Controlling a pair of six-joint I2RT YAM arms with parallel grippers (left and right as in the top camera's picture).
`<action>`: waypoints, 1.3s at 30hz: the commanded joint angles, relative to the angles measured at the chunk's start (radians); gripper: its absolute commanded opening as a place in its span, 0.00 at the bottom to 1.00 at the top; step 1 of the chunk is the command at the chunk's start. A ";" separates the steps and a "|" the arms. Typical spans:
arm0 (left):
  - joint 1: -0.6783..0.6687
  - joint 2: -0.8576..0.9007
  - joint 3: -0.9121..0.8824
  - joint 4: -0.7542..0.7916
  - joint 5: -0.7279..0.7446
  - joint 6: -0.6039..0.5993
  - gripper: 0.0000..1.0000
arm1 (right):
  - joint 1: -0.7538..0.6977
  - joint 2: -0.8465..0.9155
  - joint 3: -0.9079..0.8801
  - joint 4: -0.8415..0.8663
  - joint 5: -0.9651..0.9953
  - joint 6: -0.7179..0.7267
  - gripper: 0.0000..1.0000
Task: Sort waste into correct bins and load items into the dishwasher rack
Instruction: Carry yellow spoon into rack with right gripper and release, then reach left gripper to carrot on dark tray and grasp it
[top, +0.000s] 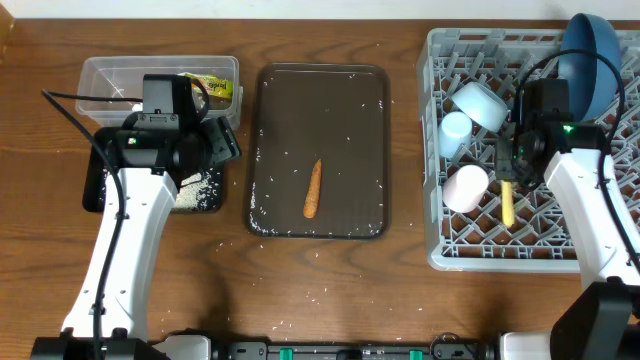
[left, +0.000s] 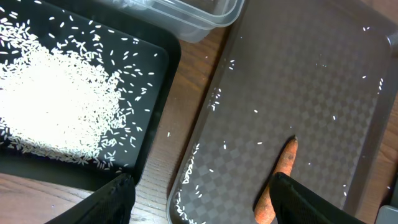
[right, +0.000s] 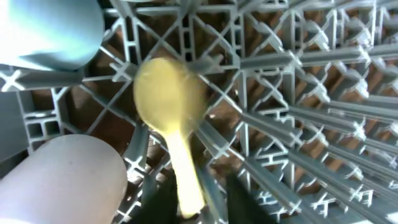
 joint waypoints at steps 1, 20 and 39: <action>0.004 -0.005 0.000 0.002 0.003 0.016 0.72 | 0.000 0.006 -0.003 0.024 -0.013 -0.004 0.54; -0.050 -0.005 0.000 0.004 0.105 0.124 0.71 | 0.211 -0.044 0.195 0.118 -0.431 0.145 0.68; -0.396 0.351 0.000 0.114 -0.083 0.066 0.65 | 0.070 -0.056 0.195 -0.002 -0.375 0.196 0.77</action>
